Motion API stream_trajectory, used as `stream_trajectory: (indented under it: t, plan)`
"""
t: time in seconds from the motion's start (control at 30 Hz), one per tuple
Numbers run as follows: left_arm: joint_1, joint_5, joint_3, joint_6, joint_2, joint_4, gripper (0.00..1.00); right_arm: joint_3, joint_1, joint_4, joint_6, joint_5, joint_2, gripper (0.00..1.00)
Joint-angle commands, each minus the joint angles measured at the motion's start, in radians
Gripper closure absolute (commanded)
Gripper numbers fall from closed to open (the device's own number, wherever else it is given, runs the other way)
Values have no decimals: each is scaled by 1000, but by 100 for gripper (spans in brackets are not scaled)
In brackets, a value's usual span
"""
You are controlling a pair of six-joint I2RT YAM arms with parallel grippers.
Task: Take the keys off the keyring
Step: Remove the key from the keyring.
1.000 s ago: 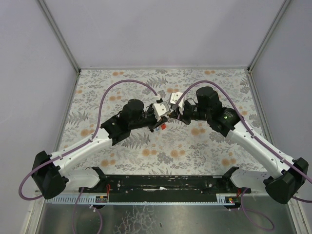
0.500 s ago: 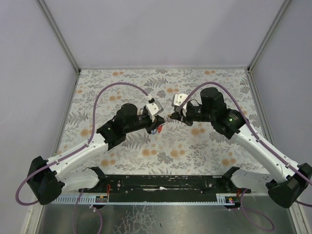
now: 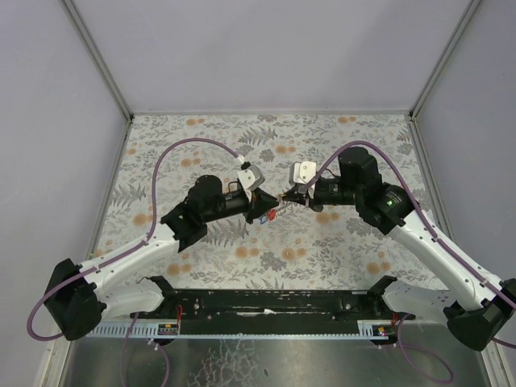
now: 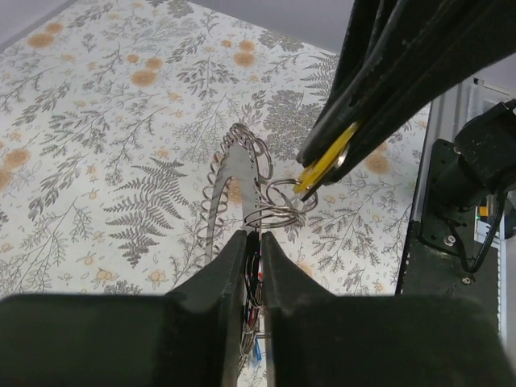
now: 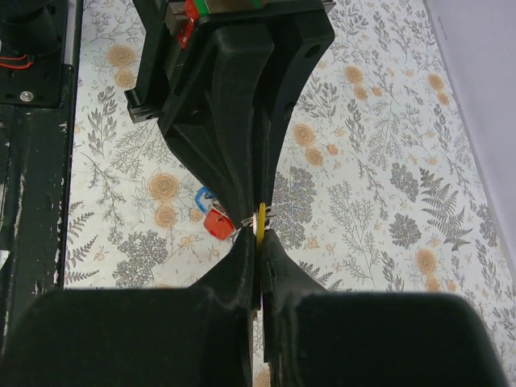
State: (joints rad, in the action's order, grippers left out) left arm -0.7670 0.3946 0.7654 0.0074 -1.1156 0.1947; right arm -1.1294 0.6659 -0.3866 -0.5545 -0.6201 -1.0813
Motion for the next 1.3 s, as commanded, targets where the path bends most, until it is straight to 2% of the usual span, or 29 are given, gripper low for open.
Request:
stream_trajectory:
  t: [0.0,0.17,0.4,0.57,0.73,0.87,0.97,1.07,1.27]
  plan:
    - [11,52,-29,-50,24,144,85,-15,-6,21,-18,-12,36,100]
    - [11,73,-54,-59,52,177,71,-28,-10,31,12,0,32,100]
    - [16,79,-84,-26,141,135,50,-34,-21,8,21,-12,38,100]
    - [31,87,-97,65,221,49,42,-42,-30,-19,3,-44,39,100]
    - [40,73,-20,266,205,-74,42,-59,-42,-48,-49,-89,31,100]
    - [40,87,45,389,142,-89,48,-85,-59,-69,-65,-127,14,100]
    - [39,120,73,404,91,-55,51,-105,-70,-79,-62,-148,2,100]
    - [40,149,100,402,51,-52,60,-114,-76,-82,-58,-156,-3,100]
    - [39,223,99,383,30,-14,62,-109,-80,-82,-60,-164,-4,100]
